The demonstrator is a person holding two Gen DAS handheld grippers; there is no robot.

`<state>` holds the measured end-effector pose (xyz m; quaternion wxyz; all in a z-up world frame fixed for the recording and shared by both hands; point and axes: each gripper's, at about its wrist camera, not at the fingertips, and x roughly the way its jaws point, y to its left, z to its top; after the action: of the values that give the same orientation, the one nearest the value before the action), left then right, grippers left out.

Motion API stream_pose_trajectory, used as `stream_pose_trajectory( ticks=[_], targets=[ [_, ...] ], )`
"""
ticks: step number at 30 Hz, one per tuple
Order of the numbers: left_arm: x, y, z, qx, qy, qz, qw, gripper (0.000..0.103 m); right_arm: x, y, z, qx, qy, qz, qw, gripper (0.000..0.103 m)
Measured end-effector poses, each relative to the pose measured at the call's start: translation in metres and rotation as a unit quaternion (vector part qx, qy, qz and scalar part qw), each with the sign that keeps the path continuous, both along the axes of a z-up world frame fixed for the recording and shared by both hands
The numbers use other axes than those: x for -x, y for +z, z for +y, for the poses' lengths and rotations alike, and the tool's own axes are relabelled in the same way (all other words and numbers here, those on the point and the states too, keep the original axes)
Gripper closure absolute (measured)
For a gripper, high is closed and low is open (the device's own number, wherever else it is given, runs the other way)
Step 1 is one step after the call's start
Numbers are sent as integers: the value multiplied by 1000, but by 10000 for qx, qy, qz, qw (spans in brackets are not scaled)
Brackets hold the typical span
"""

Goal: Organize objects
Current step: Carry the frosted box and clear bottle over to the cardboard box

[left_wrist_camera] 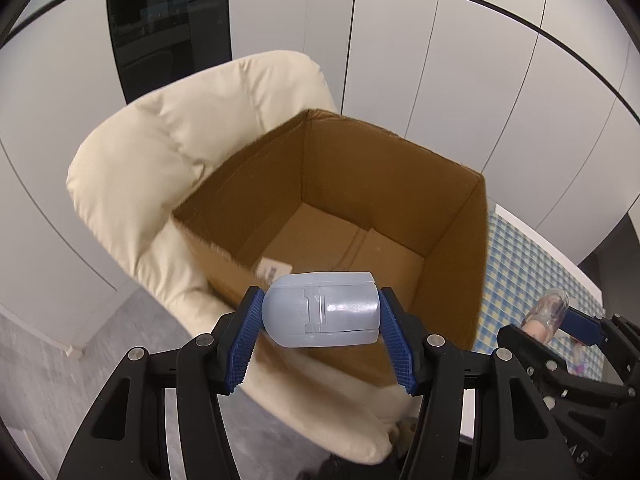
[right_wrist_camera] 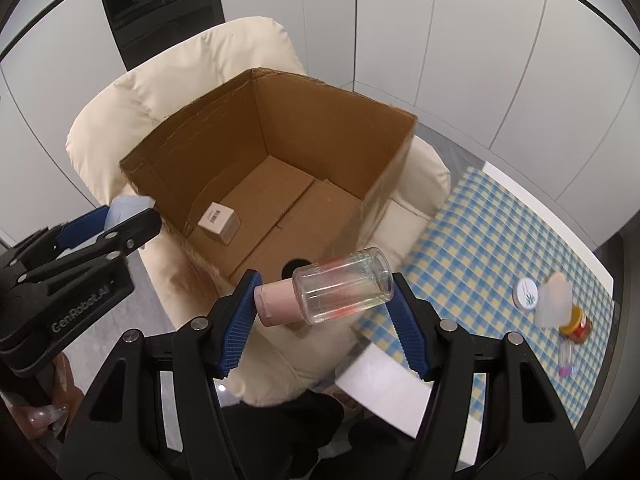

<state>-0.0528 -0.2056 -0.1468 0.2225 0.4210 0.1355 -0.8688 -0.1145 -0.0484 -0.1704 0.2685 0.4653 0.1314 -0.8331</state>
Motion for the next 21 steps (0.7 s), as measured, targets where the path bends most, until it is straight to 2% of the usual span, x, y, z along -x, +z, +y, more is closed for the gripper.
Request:
stream_pose_trajectory(
  ticks=[7, 13, 21],
  targets=[
    [32, -3, -22, 234, 87, -28, 9997, 45, 27, -14, -29, -40, 118, 20, 9999, 37],
    [50, -19, -39, 200, 184, -163, 9995, 45, 50, -32, -52, -58, 207, -97, 9997, 37],
    [64, -35, -53, 142, 302, -298, 9990, 45, 69, -47, -60, -86, 242, -178, 9995, 37]
  ],
)
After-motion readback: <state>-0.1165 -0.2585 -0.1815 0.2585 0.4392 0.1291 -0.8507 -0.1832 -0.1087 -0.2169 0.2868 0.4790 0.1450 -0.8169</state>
